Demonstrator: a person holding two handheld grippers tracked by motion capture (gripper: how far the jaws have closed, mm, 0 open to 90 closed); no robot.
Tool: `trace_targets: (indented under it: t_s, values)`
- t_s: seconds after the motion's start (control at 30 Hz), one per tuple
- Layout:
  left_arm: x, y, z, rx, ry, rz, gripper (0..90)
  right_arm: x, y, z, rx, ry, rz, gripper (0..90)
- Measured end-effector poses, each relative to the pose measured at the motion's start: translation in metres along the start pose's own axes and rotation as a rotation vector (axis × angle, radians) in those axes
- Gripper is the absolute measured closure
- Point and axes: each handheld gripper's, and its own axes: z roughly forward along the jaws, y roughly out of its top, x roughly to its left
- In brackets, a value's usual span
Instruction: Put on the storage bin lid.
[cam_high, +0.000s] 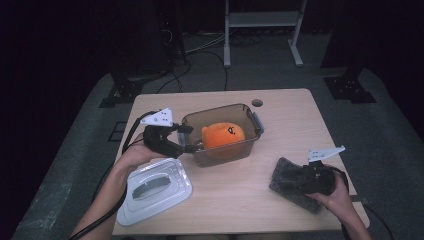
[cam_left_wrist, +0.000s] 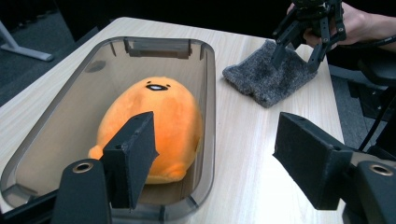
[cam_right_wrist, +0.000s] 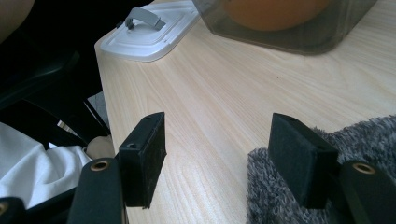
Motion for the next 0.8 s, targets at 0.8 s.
trace_targets:
  t_s: [0.8]
  values:
    - [-0.017, -0.038, -0.032, -0.040, 0.053, -0.022, 23.4, 0.001, -0.001, 0.003, 0.008, 0.001, 0.003, 33.4]
